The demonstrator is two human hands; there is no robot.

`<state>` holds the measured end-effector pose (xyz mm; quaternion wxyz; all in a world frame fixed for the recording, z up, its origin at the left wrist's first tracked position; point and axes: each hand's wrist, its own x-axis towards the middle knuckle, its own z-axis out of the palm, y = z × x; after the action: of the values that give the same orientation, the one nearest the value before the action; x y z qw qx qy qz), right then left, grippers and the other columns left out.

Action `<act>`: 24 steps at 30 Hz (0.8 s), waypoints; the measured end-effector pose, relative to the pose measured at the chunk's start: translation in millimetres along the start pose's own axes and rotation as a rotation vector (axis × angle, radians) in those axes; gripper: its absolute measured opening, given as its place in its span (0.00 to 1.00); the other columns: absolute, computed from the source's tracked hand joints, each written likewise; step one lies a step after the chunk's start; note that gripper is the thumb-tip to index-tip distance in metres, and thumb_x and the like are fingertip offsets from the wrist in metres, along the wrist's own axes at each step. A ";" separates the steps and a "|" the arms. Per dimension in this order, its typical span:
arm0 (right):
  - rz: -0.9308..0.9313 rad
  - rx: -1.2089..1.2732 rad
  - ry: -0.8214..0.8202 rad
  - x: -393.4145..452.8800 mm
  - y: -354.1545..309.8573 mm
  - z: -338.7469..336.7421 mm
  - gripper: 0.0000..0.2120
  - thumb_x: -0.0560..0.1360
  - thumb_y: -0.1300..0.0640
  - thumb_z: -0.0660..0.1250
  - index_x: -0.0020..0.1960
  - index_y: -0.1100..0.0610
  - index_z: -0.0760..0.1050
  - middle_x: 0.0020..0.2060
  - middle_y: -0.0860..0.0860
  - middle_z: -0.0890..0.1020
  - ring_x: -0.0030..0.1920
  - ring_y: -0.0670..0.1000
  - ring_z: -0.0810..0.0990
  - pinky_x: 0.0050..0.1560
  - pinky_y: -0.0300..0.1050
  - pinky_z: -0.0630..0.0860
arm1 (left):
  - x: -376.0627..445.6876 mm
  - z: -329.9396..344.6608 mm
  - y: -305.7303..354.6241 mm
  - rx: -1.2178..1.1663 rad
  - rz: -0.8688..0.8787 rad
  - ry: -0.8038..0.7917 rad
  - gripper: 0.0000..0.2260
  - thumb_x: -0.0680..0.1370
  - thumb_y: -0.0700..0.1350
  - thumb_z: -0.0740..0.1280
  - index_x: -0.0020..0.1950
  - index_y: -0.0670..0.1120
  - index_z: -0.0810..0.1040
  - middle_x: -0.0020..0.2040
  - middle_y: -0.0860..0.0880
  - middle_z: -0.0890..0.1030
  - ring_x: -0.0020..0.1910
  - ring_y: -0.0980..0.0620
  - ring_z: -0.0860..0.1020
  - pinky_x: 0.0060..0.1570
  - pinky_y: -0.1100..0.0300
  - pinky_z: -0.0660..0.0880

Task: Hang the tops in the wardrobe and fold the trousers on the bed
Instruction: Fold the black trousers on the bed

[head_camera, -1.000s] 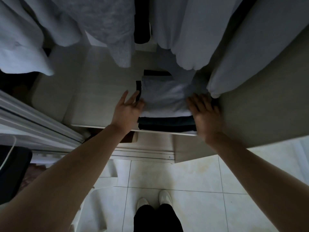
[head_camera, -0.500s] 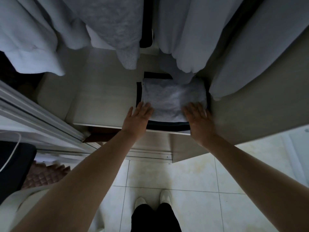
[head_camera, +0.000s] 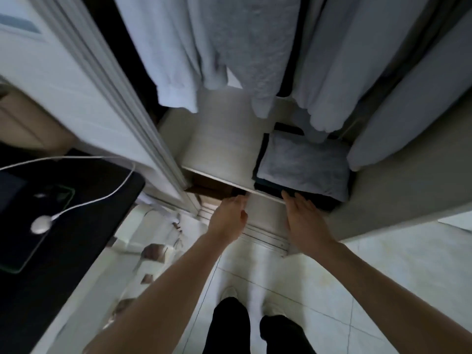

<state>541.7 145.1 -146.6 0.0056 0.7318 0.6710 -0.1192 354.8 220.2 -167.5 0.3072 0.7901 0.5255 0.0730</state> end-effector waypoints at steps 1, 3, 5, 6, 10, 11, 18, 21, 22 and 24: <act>-0.052 0.027 -0.007 -5.3 -7.5 -2.2 0.30 0.79 0.57 0.57 0.77 0.59 0.51 0.73 0.56 0.64 0.74 0.55 0.59 0.73 0.49 0.58 | -19.7 -1.3 -0.4 -0.058 -0.082 0.046 0.15 0.79 0.40 0.62 0.65 0.45 0.75 0.58 0.46 0.81 0.60 0.47 0.76 0.58 0.56 0.73; -0.145 0.091 -0.025 -16.8 -18.9 -6.3 0.29 0.79 0.55 0.58 0.77 0.58 0.52 0.72 0.57 0.66 0.72 0.55 0.63 0.71 0.47 0.62 | -54.3 0.8 1.3 -0.157 -0.221 0.149 0.15 0.79 0.41 0.61 0.65 0.48 0.75 0.58 0.49 0.82 0.60 0.50 0.77 0.60 0.58 0.73; -0.251 0.144 -0.017 -30.4 -28.4 -9.7 0.29 0.79 0.53 0.60 0.77 0.57 0.54 0.68 0.55 0.70 0.67 0.53 0.69 0.66 0.45 0.66 | -89.6 6.4 5.0 -0.238 -0.343 0.272 0.14 0.80 0.42 0.61 0.65 0.50 0.76 0.56 0.52 0.83 0.57 0.53 0.78 0.56 0.64 0.71; -0.302 0.160 -0.021 -36.5 -32.7 -11.0 0.29 0.79 0.53 0.60 0.76 0.56 0.55 0.66 0.54 0.71 0.65 0.52 0.70 0.64 0.44 0.67 | -105.4 10.1 7.4 -0.276 -0.409 0.338 0.13 0.80 0.42 0.61 0.64 0.51 0.76 0.55 0.53 0.83 0.54 0.55 0.78 0.52 0.68 0.70; -0.509 0.275 -0.156 -69.4 -54.5 -11.3 0.26 0.80 0.54 0.60 0.76 0.57 0.58 0.66 0.54 0.72 0.66 0.50 0.70 0.67 0.44 0.69 | -184.9 30.4 29.0 -0.488 -0.678 0.606 0.10 0.79 0.43 0.63 0.59 0.52 0.78 0.46 0.54 0.83 0.48 0.55 0.80 0.45 0.66 0.74; -0.559 0.294 -0.196 -80.6 -63.1 -10.1 0.26 0.80 0.55 0.60 0.76 0.56 0.58 0.67 0.53 0.72 0.67 0.50 0.70 0.66 0.43 0.69 | -209.4 36.3 36.0 -0.533 -0.744 0.673 0.09 0.79 0.43 0.64 0.58 0.52 0.79 0.45 0.54 0.83 0.47 0.55 0.80 0.48 0.61 0.76; -0.895 0.269 -0.338 -161.0 -115.1 6.6 0.22 0.80 0.55 0.59 0.73 0.54 0.61 0.63 0.48 0.75 0.62 0.49 0.73 0.58 0.42 0.69 | -354.1 82.2 79.1 -0.689 -1.061 1.075 0.09 0.78 0.42 0.64 0.54 0.53 0.79 0.41 0.57 0.82 0.43 0.57 0.79 0.46 0.56 0.77; -1.045 0.236 -0.445 -207.1 -136.9 14.7 0.21 0.80 0.55 0.59 0.72 0.53 0.61 0.61 0.48 0.74 0.60 0.49 0.73 0.59 0.44 0.71 | -414.0 109.0 95.3 -0.716 -1.187 1.274 0.09 0.78 0.43 0.64 0.53 0.55 0.79 0.39 0.58 0.82 0.36 0.58 0.77 0.38 0.59 0.72; -1.102 0.222 -0.478 -222.3 -143.1 18.3 0.21 0.80 0.56 0.59 0.72 0.53 0.62 0.61 0.48 0.75 0.60 0.49 0.72 0.59 0.45 0.71 | -432.7 118.1 100.6 -0.738 -1.230 1.334 0.09 0.78 0.42 0.64 0.53 0.55 0.79 0.40 0.60 0.82 0.35 0.59 0.77 0.36 0.61 0.71; -1.230 0.160 -0.534 -261.5 -158.3 26.1 0.21 0.80 0.56 0.58 0.72 0.54 0.62 0.60 0.48 0.75 0.60 0.50 0.72 0.60 0.46 0.70 | -475.4 142.9 115.3 -0.740 -1.305 1.442 0.09 0.78 0.41 0.64 0.53 0.55 0.78 0.40 0.61 0.81 0.36 0.62 0.77 0.35 0.65 0.70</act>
<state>363.1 -100.1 -100.3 0.0481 0.1601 0.9301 -0.3271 300.2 -284.1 -118.5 0.1228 -0.0227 0.8545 0.5042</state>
